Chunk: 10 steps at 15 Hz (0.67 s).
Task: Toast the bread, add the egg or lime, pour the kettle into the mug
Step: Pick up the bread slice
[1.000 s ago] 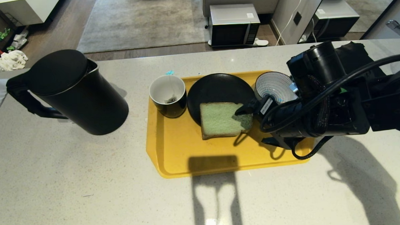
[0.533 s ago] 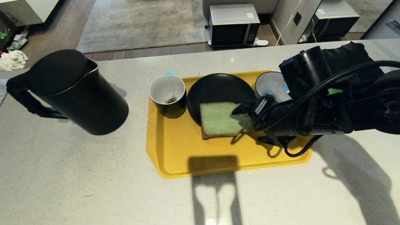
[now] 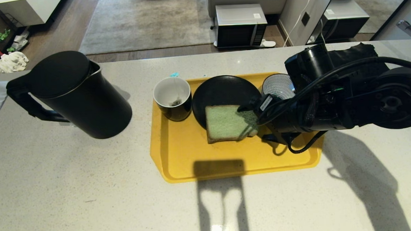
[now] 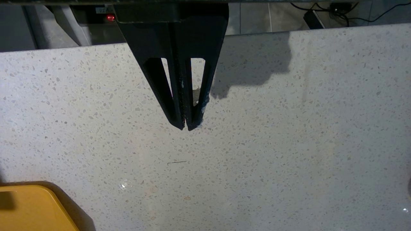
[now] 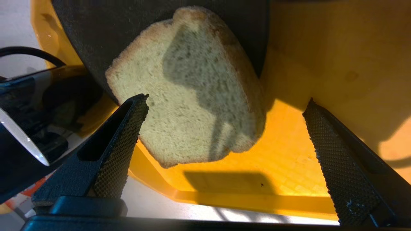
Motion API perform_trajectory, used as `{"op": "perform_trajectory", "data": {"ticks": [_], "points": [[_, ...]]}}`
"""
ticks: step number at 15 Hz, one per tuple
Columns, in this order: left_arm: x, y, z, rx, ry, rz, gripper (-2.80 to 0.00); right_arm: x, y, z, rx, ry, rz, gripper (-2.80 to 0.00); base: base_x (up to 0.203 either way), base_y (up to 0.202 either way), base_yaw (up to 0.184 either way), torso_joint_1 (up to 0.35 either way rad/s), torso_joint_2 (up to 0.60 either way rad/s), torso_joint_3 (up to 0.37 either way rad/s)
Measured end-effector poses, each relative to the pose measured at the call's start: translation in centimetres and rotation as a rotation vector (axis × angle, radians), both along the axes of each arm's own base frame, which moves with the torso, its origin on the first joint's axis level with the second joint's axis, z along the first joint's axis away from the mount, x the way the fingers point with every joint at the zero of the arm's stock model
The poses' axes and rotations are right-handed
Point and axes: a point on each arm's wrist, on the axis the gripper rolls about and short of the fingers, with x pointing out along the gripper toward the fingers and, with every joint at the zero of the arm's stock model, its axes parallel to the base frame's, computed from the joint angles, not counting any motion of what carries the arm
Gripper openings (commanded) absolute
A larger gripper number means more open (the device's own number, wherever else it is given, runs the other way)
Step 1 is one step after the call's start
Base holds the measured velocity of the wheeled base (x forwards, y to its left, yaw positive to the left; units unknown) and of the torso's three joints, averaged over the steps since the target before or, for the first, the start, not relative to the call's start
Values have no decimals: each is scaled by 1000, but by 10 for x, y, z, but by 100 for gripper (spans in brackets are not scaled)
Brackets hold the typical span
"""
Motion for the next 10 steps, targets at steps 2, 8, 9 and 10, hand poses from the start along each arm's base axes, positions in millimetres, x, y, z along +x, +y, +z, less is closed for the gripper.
{"op": "perform_trajectory", "data": {"ticks": [2,8,9,10], "points": [[0,0,0,1,0,0,-280,2,0,1,2,-3,0,0,0,0,0,0,0,0],[0,0,0,1,0,0,-280,10,-1,2,5,-11,3,0,0,0,0,0,0,0],[0,0,0,0,0,0,-280,11,-1,2,7,-10,6,-280,0,0,0,0,0,0],[0,0,0,1,0,0,-280,11,-1,3,8,-10,7,-280,0,0,0,0,0,0]]}}
